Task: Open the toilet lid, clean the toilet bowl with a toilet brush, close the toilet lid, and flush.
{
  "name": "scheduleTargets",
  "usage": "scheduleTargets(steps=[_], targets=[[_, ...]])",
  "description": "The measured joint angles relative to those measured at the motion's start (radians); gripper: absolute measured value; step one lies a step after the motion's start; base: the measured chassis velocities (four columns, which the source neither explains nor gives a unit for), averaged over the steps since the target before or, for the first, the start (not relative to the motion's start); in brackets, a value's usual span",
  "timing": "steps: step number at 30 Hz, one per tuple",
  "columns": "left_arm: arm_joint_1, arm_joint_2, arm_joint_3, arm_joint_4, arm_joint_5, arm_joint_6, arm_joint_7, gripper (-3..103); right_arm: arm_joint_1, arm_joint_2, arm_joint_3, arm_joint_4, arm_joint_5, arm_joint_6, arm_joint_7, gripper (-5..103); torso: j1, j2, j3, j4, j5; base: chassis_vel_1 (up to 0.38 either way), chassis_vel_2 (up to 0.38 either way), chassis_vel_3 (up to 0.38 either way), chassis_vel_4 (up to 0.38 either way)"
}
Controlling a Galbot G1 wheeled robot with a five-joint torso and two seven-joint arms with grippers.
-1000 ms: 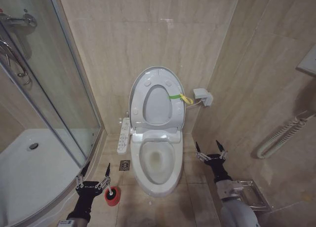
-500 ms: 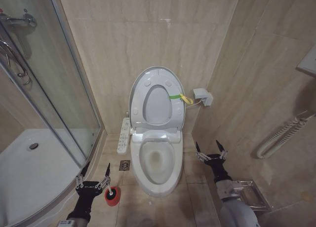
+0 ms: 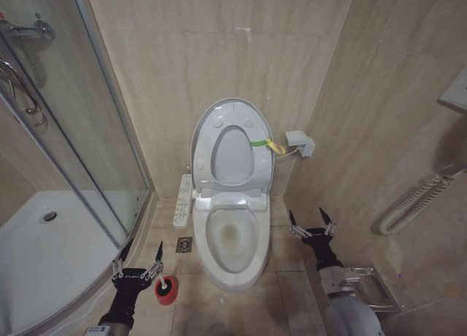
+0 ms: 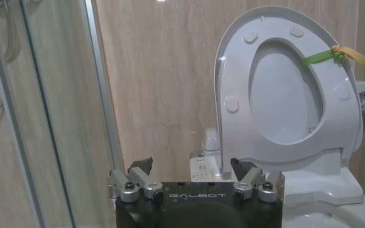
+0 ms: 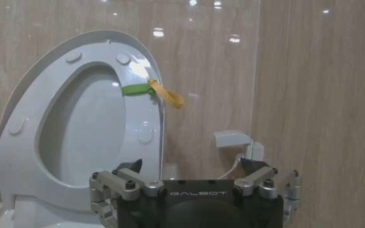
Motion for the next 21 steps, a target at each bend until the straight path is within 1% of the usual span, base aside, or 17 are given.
scheduleTargets(steps=[21], targets=[[0.0, 0.0, 0.0, 0.0, 0.0, 0.0, 0.0, 82, 0.0, 0.0, 0.0, 0.0, 0.0, 0.0, 0.0, 100, 0.0, 0.0, 0.0, 0.0, 0.0, 0.0, 0.0, 0.0, 0.0]])
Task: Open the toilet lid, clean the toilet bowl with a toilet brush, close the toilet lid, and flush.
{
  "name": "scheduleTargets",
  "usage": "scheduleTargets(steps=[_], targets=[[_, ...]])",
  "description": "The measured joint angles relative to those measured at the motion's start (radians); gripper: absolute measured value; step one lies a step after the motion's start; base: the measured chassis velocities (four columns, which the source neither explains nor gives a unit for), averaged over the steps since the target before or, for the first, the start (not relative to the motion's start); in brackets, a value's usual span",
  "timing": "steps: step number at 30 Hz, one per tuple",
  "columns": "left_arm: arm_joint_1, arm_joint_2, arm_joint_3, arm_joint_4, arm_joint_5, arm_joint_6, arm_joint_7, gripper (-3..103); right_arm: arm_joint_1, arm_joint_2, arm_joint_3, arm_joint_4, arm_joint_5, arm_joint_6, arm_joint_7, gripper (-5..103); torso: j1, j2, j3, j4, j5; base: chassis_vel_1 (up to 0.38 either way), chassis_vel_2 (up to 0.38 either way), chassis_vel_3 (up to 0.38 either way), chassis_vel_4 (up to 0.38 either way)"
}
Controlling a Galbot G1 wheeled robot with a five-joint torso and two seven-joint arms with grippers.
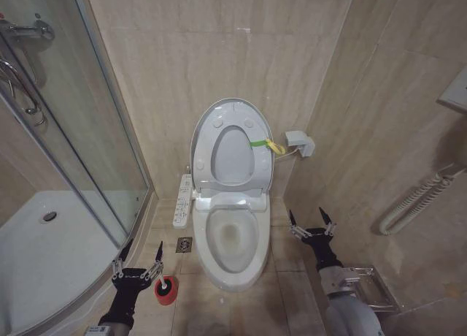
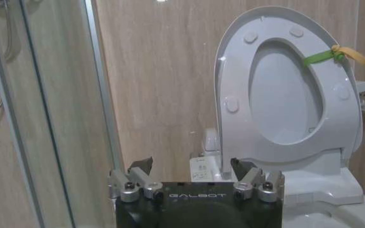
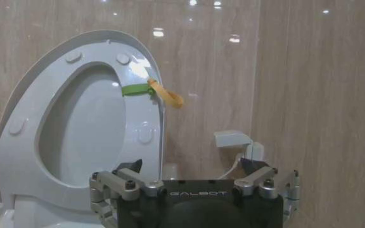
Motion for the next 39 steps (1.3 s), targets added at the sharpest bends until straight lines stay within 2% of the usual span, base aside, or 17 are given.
scheduleTargets(steps=[39], targets=[[0.0, 0.0, 0.0, 0.0, 0.0, 0.0, 0.0, 82, 0.0, 0.0, 0.0, 0.0, 0.0, 0.0, 0.0, 100, 0.0, 0.0, 0.0, 0.0, 0.0, 0.0, 0.0, 0.0, 0.0]])
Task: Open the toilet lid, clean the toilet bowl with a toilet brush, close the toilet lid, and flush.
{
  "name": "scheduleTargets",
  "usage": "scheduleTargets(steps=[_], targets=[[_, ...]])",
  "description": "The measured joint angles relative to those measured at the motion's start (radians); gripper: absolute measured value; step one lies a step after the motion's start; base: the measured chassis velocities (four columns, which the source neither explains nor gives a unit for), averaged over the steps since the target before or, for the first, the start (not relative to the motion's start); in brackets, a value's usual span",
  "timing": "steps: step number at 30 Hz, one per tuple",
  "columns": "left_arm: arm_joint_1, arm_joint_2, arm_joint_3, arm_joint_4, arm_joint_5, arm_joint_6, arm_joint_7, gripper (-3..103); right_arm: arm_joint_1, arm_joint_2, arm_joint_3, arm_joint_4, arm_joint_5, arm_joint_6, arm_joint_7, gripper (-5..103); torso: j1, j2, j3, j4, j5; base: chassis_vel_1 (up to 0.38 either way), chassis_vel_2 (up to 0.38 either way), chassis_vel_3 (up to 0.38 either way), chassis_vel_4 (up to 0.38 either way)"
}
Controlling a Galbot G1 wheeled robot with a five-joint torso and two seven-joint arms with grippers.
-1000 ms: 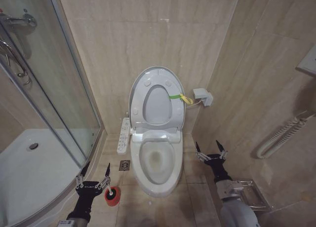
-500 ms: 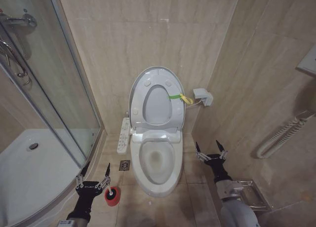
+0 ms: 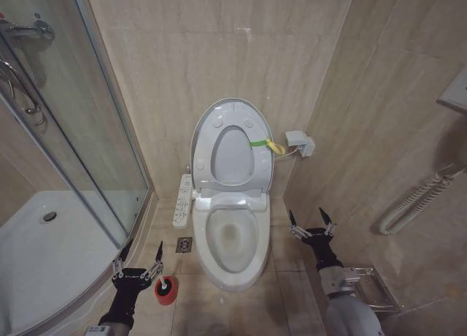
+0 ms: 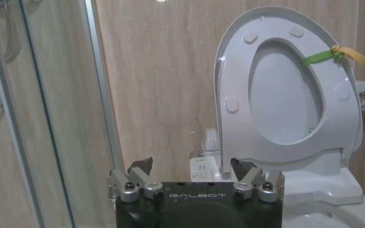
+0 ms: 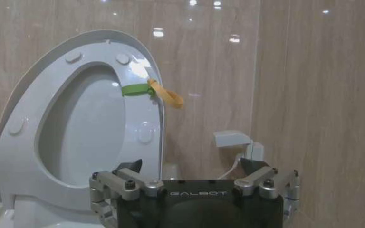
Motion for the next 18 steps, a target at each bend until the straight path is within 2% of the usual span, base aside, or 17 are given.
scheduleTargets(steps=[18], targets=[[0.0, 0.0, 0.0, 0.0, 0.0, 0.0, 0.0, 82, 0.0, 0.0, 0.0, 0.0, 0.0, 0.0, 0.0, 100, 0.0, 0.0, 0.0, 0.0, 0.0, 0.0, 0.0, 0.0, 0.0]])
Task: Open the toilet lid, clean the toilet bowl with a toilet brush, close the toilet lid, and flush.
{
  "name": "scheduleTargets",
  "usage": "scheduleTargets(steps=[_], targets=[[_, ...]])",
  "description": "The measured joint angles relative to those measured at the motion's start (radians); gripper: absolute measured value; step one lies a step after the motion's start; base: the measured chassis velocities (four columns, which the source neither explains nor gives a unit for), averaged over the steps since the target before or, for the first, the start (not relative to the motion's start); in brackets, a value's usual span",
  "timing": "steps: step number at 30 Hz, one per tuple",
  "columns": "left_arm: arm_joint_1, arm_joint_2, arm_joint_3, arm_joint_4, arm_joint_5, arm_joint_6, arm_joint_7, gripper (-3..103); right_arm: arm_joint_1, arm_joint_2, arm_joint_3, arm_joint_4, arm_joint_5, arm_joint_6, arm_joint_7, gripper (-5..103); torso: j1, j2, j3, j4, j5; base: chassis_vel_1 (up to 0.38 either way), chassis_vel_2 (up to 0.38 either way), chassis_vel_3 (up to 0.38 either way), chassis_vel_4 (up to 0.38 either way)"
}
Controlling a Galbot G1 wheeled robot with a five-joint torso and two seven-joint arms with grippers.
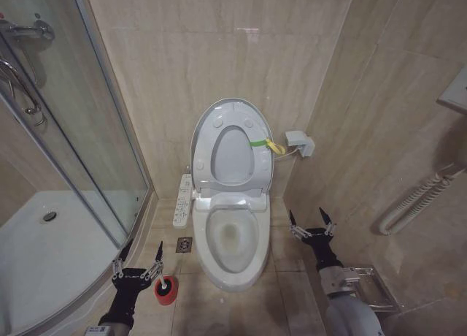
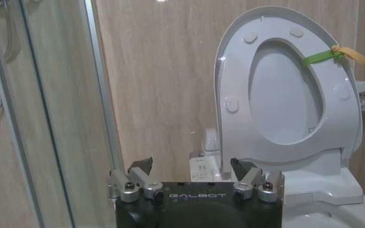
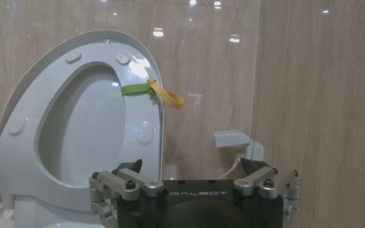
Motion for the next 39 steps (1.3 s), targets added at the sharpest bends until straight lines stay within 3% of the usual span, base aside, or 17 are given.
scheduleTargets(steps=[39], targets=[[0.0, 0.0, 0.0, 0.0, 0.0, 0.0, 0.0, 82, 0.0, 0.0, 0.0, 0.0, 0.0, 0.0, 0.0, 100, 0.0, 0.0, 0.0, 0.0, 0.0, 0.0, 0.0, 0.0, 0.0]])
